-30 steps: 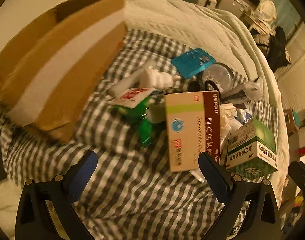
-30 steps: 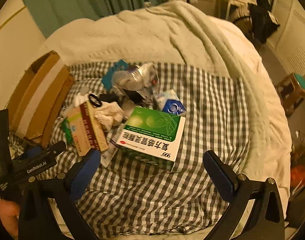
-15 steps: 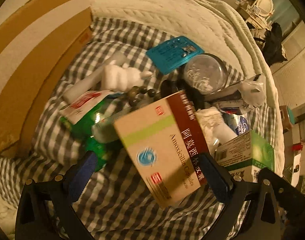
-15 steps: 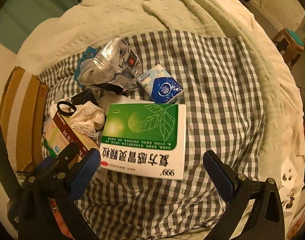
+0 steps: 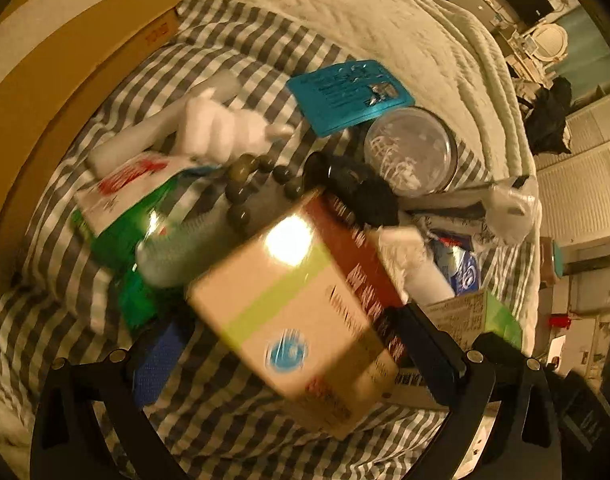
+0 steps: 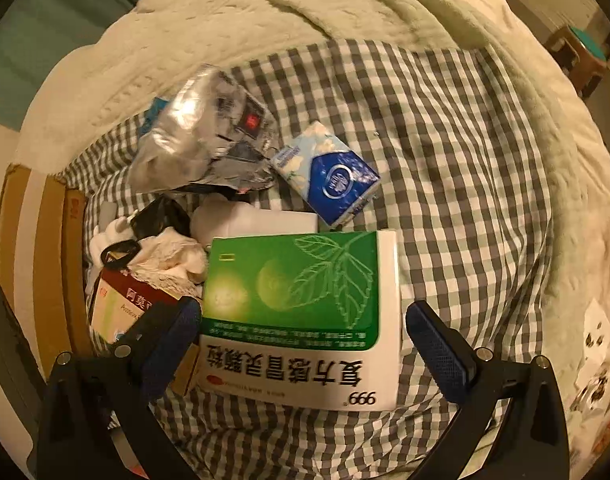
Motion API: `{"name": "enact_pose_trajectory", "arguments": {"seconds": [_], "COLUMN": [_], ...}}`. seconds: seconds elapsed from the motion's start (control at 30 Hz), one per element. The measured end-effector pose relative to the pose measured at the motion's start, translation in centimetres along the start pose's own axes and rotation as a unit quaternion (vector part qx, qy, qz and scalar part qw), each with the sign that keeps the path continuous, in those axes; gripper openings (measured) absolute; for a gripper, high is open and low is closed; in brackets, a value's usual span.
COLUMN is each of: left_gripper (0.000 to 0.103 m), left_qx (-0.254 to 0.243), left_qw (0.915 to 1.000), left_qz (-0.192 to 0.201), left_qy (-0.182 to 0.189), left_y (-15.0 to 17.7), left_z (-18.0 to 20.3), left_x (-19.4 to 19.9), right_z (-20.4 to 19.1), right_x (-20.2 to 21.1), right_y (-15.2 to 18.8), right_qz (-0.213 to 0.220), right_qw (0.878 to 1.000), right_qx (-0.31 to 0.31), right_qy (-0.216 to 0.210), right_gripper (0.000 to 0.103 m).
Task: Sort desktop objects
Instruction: 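Move left tool to amoxicillin box while right tool moves to green-and-white box, then close left tool on amoxicillin box while right tool grasps green-and-white box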
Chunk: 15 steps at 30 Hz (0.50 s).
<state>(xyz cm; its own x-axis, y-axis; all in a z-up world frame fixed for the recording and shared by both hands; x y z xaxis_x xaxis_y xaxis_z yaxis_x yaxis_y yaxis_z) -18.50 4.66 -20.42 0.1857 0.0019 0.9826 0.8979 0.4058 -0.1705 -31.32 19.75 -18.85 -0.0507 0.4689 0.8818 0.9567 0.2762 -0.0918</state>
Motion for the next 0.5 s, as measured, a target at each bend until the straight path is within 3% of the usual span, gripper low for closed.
{"name": "enact_pose_trajectory", "arguments": {"seconds": [0.23,0.37,0.5], "left_gripper": [0.103,0.103,0.103], "left_qx": [0.039,0.053,0.023], "left_qw": [0.9990,0.9973,0.9975], "left_qz": [-0.017,-0.041,-0.053], "left_qy": [0.010,0.029,0.041], "left_y": [-1.0,-1.1,-0.8], "left_z": [-2.3,-3.0,-2.5], "left_x": [-0.4,-0.8,-0.8], "right_z": [-1.2,-1.9,-0.9], "right_x": [-1.0,-2.6,-3.8], "right_y": [0.3,1.1,2.2], "right_qz": [-0.018,-0.049,-0.087], "right_qw": [1.000,0.995,0.989], "right_qx": [0.023,0.072,0.099], "right_qy": [-0.006,0.037,0.068], "right_gripper": [0.103,0.103,0.103]}}
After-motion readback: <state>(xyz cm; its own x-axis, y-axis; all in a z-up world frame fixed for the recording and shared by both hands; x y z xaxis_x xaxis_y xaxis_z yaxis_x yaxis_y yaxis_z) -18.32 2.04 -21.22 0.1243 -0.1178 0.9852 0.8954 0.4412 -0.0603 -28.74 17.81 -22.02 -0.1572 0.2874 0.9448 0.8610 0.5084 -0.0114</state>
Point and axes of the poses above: each gripper's, at about its wrist camera, not at the fingertips, and x roughly against the way its jaws point, z to its right, y to its underside, the point moved 6 cm from there along -x, roughly the way its jaws point, and after that the axes turned 12 degrees about -y, right-handed, at the moved point
